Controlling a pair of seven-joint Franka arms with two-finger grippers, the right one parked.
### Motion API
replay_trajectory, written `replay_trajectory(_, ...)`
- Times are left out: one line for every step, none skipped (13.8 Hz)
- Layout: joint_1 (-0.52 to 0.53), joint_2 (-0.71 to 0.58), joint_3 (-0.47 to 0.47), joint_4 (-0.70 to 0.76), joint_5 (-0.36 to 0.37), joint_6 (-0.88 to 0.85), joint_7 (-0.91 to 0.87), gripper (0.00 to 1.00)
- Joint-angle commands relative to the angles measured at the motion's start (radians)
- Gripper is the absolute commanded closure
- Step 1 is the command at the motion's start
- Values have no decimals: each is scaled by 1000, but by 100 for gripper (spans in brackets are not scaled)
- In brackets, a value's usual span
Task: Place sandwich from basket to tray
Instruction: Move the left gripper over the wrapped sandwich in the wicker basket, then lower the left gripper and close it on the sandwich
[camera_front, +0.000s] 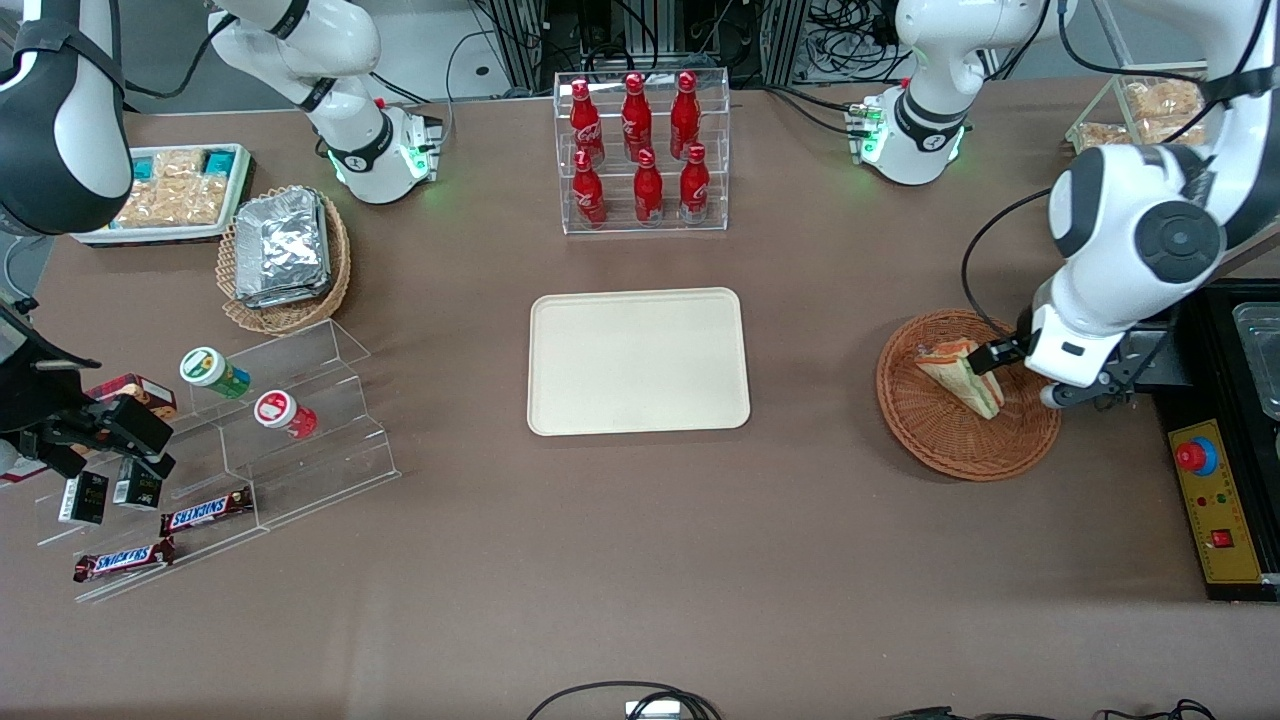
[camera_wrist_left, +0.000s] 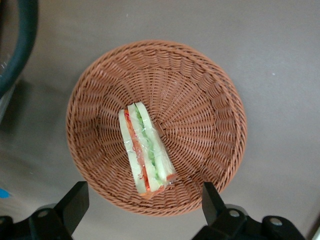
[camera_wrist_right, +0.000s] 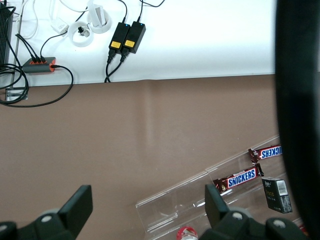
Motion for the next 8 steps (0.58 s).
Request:
replay_trajectory(-1, -8, -1, -59, 17, 71, -119, 0)
replay_trajectory(-1, 4, -1, -76, 18, 103, -152, 0)
replay_trajectory(-1, 10, -1, -100, 18, 142, -170, 0)
replay_trajectory(-1, 13, -1, -134, 17, 191, -177, 0)
replay_trajectory(0, 15, 0, -169, 17, 235, -178, 0)
replay_trajectory(0, 16, 0, -200, 17, 283, -193, 0)
replay_trajectory(0, 28, 0, -221, 17, 320, -221, 0)
replay_trajectory(0, 36, 0, -232, 17, 340, -235, 0)
